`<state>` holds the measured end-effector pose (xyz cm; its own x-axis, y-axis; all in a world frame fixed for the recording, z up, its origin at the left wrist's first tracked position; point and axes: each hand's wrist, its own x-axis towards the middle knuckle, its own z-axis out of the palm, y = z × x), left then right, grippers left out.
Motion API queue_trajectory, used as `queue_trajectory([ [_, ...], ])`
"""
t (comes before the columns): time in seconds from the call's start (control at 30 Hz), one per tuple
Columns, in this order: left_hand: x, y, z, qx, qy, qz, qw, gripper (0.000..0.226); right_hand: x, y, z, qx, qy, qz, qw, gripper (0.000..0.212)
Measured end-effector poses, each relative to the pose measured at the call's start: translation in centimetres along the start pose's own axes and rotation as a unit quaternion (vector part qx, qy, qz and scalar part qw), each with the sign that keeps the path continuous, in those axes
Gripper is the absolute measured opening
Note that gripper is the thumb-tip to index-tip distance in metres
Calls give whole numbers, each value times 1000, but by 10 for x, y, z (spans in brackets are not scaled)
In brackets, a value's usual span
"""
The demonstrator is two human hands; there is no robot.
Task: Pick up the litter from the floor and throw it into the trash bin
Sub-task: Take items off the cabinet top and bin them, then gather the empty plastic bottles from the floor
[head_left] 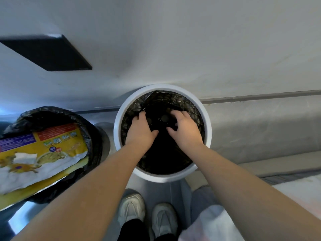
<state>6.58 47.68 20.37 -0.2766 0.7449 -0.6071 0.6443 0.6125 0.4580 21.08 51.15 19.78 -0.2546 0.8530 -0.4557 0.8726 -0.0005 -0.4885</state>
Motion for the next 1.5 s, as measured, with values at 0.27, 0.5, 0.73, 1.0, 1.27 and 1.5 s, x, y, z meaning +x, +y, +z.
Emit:
queue_trajectory([
  [0.27, -154, 52, -124, 35, 21, 55, 998, 80, -116, -91, -133, -69, 9, -99, 993, 67],
  [0.5, -371, 93, -267, 31, 89, 55, 994, 83, -283, -197, -273, -84, 26, -171, 981, 72],
  [0.73, -549, 81, -320, 164, 244, -40, 955, 92, -396, -264, -323, -116, 60, -289, 948, 80],
  [1.0, -696, 28, -286, 101, 354, -258, 893, 101, -471, -320, -302, -201, -14, -444, 873, 86],
  [1.27, -826, -14, -212, -25, 440, -440, 782, 98, -567, -388, -235, -247, -122, -624, 731, 84],
  [1.5, -942, -43, -113, -79, 464, -568, 675, 96, -697, -401, -162, -245, -201, -722, 615, 80],
])
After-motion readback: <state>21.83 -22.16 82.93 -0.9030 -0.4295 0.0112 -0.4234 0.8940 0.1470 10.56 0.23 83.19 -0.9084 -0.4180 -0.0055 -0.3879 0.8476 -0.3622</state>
